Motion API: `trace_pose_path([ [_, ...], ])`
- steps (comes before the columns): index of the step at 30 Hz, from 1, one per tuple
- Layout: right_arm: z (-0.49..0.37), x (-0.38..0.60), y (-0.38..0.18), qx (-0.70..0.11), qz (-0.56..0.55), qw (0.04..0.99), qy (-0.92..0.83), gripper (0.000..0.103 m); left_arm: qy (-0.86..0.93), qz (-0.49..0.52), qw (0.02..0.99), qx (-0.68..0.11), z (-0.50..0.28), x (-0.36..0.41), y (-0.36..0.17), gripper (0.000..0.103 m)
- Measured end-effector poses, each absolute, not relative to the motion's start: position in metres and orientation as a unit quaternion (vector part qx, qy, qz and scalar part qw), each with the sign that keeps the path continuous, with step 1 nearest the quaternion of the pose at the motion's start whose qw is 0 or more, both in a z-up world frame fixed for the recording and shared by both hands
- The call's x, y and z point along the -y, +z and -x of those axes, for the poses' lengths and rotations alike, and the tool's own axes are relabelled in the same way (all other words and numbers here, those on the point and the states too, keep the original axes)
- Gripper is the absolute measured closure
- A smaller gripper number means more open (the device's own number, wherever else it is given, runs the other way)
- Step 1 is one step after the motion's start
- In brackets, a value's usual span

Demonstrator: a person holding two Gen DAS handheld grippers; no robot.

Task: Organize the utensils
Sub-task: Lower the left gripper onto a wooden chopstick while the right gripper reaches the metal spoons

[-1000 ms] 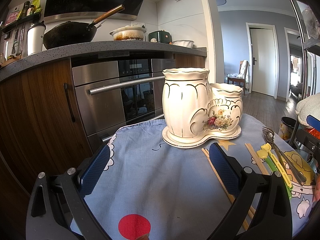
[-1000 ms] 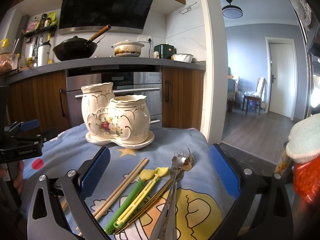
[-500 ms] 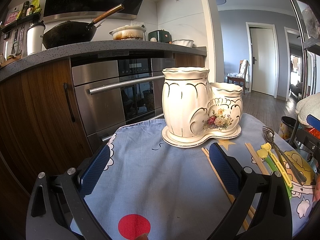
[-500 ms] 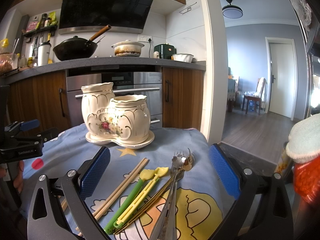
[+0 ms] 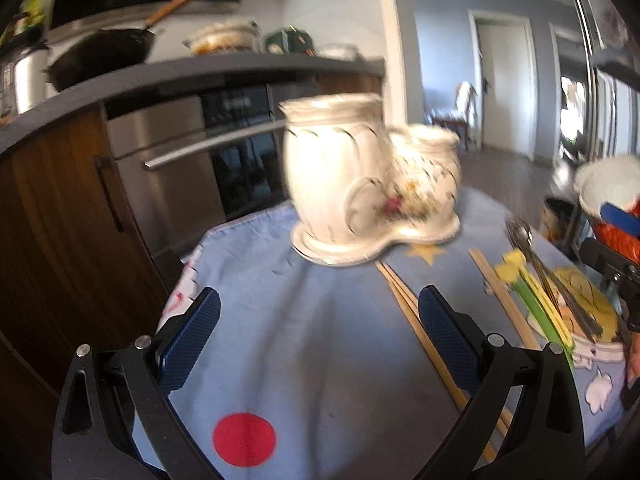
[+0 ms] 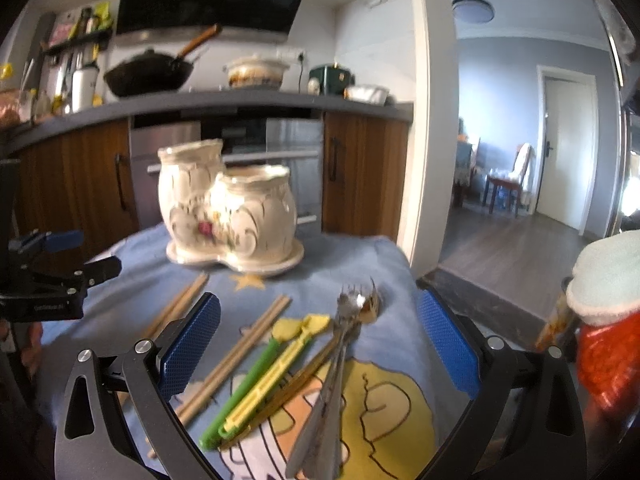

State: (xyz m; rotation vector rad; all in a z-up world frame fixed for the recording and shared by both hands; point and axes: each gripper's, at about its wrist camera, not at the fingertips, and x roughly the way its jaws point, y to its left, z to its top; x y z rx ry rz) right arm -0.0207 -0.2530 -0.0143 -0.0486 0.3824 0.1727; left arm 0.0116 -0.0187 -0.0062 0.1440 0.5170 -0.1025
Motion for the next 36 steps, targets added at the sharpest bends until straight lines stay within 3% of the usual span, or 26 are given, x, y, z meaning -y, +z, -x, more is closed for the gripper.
trace_pose_path([
  [6, 0.012, 0.268, -0.022, -0.264, 0.037, 0.961, 0.071, 0.005, -0.078, -0.117, 0.934, -0.330, -0.018, 0.043, -0.012, 0.009],
  [8, 0.005, 0.277, -0.025, -0.296, 0.020, 0.952, 0.071, 0.010, -0.091, -0.127, 0.917, -0.366, -0.022, 0.050, -0.020, 0.020],
  [9, 0.003, 0.278, -0.025, -0.304, 0.015, 0.950, 0.074, 0.014, -0.100, -0.126, 0.910, -0.382, -0.023, 0.053, -0.023, 0.022],
  [11, -0.003, 0.279, -0.026, -0.323, 0.005, 0.943, 0.079, 0.036, -0.114, -0.120, 0.902, -0.399, -0.024, 0.057, -0.026, 0.031],
  [13, -0.007, 0.278, -0.028, -0.339, 0.001, 0.937, 0.086, 0.047, -0.118, -0.118, 0.896, -0.411, -0.025, 0.060, -0.030, 0.040],
  [14, -0.008, 0.276, -0.029, -0.347, 0.000, 0.933, 0.092, 0.052, -0.120, -0.118, 0.893, -0.418, -0.026, 0.061, -0.033, 0.046],
  [20, -0.020, 0.272, -0.033, -0.367, 0.001, 0.925, 0.094, 0.069, -0.133, -0.116, 0.883, -0.435, -0.030, 0.068, -0.037, 0.054],
  [28, -0.049, 0.274, -0.033, -0.390, -0.020, 0.915, 0.102, 0.076, -0.142, -0.118, 0.870, -0.457, -0.048, 0.065, -0.036, 0.074],
  [36, -0.066, 0.271, -0.041, -0.410, -0.031, 0.904, 0.120, 0.087, -0.157, -0.115, 0.862, -0.467, -0.059, 0.061, -0.036, 0.084],
])
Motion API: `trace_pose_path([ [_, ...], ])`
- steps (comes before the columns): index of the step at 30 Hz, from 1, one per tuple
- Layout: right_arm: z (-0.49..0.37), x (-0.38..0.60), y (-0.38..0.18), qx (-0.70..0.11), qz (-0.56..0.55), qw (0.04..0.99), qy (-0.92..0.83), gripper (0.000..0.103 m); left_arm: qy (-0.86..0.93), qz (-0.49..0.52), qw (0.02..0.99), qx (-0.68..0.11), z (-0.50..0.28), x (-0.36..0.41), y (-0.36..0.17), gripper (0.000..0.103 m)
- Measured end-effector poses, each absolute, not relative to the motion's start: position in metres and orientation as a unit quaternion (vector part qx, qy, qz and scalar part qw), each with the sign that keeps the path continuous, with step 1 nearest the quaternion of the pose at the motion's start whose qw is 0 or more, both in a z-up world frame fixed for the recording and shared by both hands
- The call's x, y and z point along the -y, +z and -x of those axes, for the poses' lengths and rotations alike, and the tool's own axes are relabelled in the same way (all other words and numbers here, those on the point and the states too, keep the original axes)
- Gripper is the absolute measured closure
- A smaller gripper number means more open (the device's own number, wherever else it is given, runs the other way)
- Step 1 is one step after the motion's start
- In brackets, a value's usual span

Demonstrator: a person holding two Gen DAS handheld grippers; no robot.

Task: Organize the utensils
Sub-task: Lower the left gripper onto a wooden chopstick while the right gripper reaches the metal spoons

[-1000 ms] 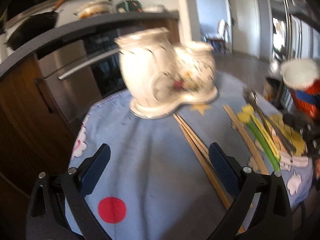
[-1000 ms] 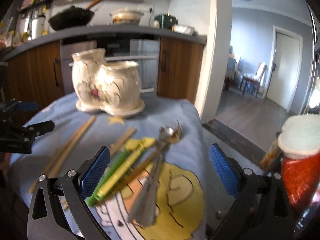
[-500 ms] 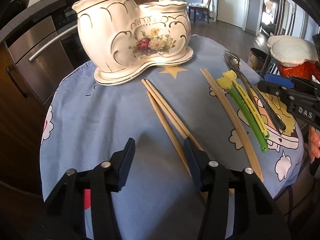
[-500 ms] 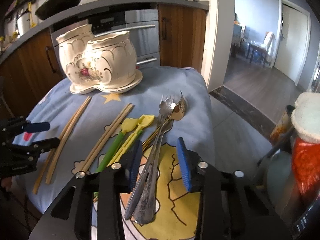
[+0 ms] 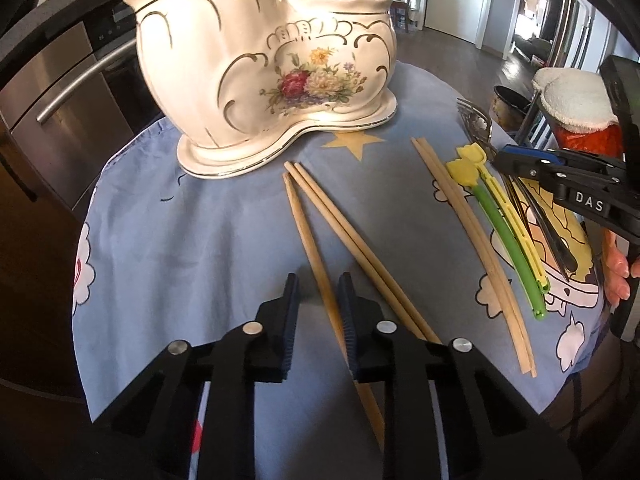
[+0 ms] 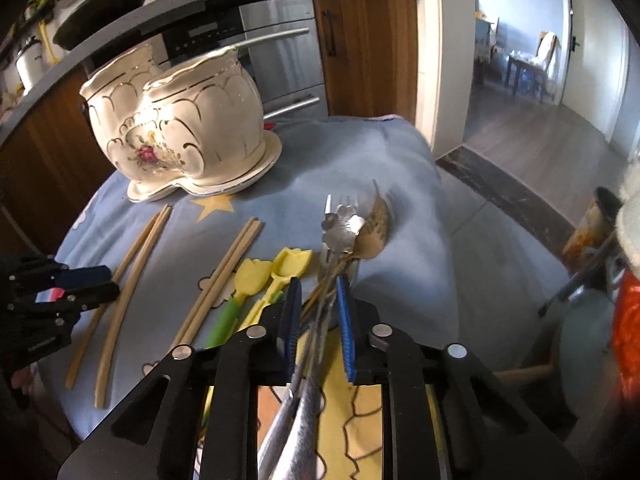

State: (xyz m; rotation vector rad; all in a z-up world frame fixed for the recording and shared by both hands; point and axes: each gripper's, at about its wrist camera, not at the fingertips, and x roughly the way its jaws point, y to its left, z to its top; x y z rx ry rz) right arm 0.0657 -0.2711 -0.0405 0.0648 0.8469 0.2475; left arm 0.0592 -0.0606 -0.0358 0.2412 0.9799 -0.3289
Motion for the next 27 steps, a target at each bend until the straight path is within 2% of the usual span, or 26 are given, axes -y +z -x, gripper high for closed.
trace_pose_path([
  [4, -0.071, 0.271, -0.040, -0.415, -0.035, 0.902, 0.117, 0.089, -0.161, -0.117, 0.860, -0.469, -0.066, 0.061, -0.036, 0.089],
  [7, -0.068, 0.272, -0.036, -0.407, -0.037, 0.905, 0.119, 0.099, -0.163, -0.120, 0.860, -0.469, -0.070, 0.063, -0.035, 0.093],
  [9, -0.066, 0.272, -0.032, -0.402, -0.037, 0.907, 0.120, 0.099, -0.164, -0.120, 0.861, -0.467, -0.070, 0.062, -0.035, 0.094],
  [10, -0.065, 0.272, -0.032, -0.401, -0.035, 0.907, 0.120, 0.102, -0.164, -0.121, 0.861, -0.466, -0.071, 0.062, -0.035, 0.095],
  [18, -0.061, 0.285, -0.034, -0.406, -0.060, 0.904, 0.120, 0.102, -0.164, -0.118, 0.861, -0.466, -0.065, 0.053, -0.035, 0.096],
  [22, -0.064, 0.287, -0.035, -0.409, -0.069, 0.902, 0.124, 0.079, -0.164, -0.115, 0.862, -0.465, -0.065, 0.052, -0.036, 0.096],
  [27, -0.073, 0.281, -0.040, -0.419, -0.065, 0.897, 0.124, 0.078, -0.165, -0.115, 0.862, -0.465, -0.063, 0.050, -0.036, 0.096],
])
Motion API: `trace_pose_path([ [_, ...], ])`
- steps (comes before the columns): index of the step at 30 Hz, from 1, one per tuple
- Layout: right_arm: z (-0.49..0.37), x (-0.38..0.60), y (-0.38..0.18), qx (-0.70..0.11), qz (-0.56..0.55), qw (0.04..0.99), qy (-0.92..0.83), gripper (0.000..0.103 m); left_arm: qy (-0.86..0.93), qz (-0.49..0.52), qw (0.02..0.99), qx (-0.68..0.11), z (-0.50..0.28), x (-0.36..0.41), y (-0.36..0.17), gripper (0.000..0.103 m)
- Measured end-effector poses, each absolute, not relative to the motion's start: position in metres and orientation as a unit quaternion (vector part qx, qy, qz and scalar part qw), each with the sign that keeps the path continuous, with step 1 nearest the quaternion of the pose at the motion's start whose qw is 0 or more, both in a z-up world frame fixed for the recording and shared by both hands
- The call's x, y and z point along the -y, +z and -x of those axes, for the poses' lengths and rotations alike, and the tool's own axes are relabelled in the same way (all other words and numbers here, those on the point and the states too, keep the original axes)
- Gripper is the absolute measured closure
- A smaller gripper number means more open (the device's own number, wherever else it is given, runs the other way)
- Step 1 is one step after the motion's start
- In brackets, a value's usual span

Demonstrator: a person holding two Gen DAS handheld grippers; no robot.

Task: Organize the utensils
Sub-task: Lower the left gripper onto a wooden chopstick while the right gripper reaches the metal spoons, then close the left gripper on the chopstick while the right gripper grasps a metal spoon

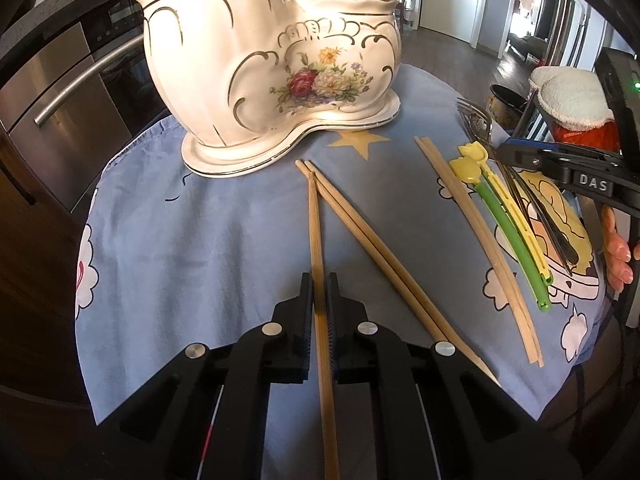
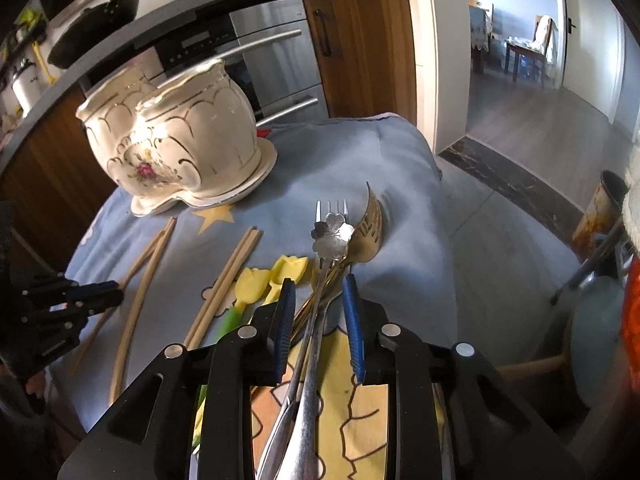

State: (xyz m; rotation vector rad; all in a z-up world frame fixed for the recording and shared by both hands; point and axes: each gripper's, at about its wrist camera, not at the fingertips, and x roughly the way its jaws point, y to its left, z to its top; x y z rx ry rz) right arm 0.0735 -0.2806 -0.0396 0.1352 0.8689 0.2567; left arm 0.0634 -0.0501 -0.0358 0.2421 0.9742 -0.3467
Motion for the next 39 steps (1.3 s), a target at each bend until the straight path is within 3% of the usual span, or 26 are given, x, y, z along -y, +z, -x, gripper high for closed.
trace_pose_path([
  [10, -0.069, 0.278, -0.035, -0.419, -0.065, 0.897, 0.125, 0.099, -0.171, -0.116, 0.861, -0.464, -0.066, 0.053, -0.035, 0.096],
  [17, -0.060, 0.282, -0.027, -0.404, -0.067, 0.902, 0.134, 0.099, -0.175, -0.125, 0.859, -0.464, -0.064, 0.054, -0.034, 0.097],
  [28, -0.021, 0.274, 0.010, -0.307, -0.034, 0.936, 0.170, 0.102, -0.183, -0.108, 0.883, -0.418, -0.045, 0.038, -0.015, 0.097],
  [37, -0.033, 0.283, -0.011, -0.372, 0.001, 0.917, 0.140, 0.102, -0.185, -0.108, 0.881, -0.423, -0.043, 0.035, -0.019, 0.097],
  [39, -0.035, 0.280, -0.014, -0.380, 0.006, 0.913, 0.148, 0.092, -0.186, -0.107, 0.880, -0.424, -0.043, 0.035, -0.020, 0.097],
])
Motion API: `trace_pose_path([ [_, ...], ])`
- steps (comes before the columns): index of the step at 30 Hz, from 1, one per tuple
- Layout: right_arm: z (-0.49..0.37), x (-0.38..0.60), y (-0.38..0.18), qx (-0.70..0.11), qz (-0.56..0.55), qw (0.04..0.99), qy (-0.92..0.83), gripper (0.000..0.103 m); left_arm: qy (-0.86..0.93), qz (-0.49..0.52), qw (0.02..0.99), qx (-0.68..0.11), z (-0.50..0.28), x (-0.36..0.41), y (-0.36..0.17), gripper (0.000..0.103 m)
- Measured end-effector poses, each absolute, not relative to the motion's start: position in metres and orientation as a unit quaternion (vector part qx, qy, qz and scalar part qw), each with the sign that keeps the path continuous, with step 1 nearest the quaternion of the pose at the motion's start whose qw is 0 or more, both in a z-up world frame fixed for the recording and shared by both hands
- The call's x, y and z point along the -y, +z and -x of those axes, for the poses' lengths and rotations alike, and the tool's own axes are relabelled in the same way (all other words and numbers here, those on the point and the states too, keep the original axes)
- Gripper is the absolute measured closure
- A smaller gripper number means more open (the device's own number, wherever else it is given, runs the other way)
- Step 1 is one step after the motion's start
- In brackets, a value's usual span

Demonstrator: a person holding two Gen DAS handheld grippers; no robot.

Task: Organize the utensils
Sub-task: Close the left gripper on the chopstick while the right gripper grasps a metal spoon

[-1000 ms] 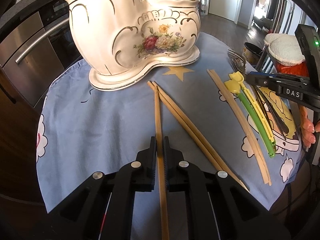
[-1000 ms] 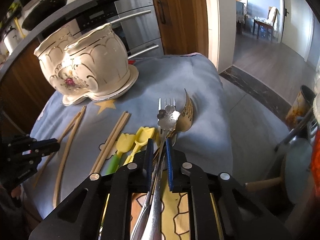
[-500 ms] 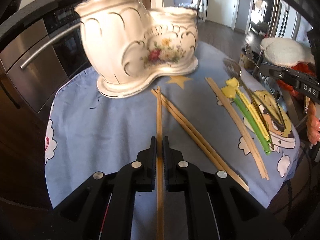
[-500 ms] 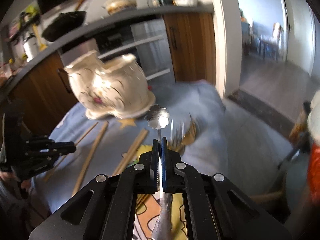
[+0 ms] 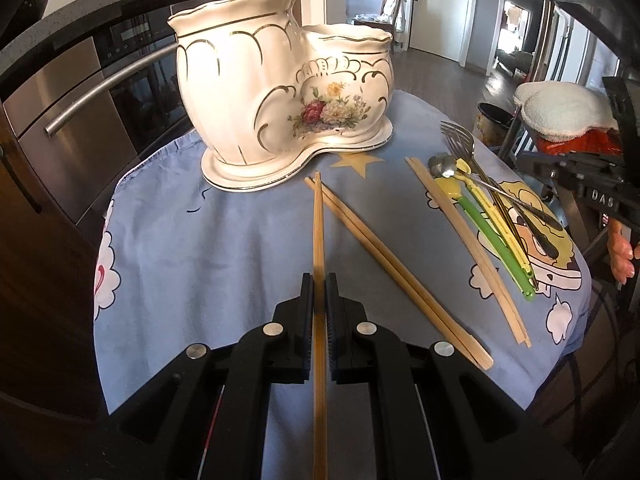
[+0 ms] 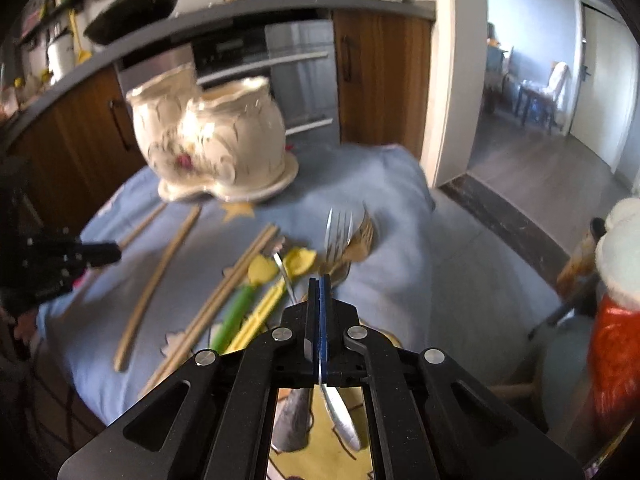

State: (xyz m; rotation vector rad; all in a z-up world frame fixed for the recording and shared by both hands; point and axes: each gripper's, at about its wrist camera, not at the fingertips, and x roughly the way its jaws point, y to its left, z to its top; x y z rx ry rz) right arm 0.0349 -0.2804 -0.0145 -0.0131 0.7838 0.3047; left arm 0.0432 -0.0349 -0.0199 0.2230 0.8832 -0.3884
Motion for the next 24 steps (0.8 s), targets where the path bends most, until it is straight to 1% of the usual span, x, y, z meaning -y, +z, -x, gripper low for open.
trace_pose_path([
  [1, -0.037, 0.277, -0.015, -0.382, 0.013, 0.911, 0.152, 0.090, -0.186, -0.107, 0.880, -0.424, -0.043, 0.035, -0.020, 0.097],
  [3, -0.044, 0.268, -0.017, -0.387, 0.027, 0.908, 0.158, 0.089, -0.186, -0.106, 0.879, -0.425, -0.044, 0.036, -0.021, 0.097],
  [13, -0.075, 0.234, -0.032, -0.420, 0.070, 0.890, 0.165, 0.089, -0.187, -0.103, 0.878, -0.428, -0.046, 0.034, -0.024, 0.097],
  [19, -0.084, 0.231, -0.038, -0.431, 0.071, 0.887, 0.152, 0.089, -0.189, -0.101, 0.878, -0.428, -0.048, 0.035, -0.024, 0.097],
  [21, -0.086, 0.231, -0.039, -0.432, 0.074, 0.887, 0.149, 0.091, -0.190, -0.102, 0.878, -0.428, -0.048, 0.036, -0.024, 0.097],
  [23, -0.084, 0.230, -0.038, -0.427, 0.077, 0.888, 0.151, 0.097, -0.192, -0.102, 0.878, -0.427, -0.048, 0.036, -0.024, 0.097],
  [24, -0.083, 0.229, -0.037, -0.425, 0.076, 0.889, 0.152, 0.097, -0.192, -0.102, 0.878, -0.426, -0.048, 0.036, -0.024, 0.097],
])
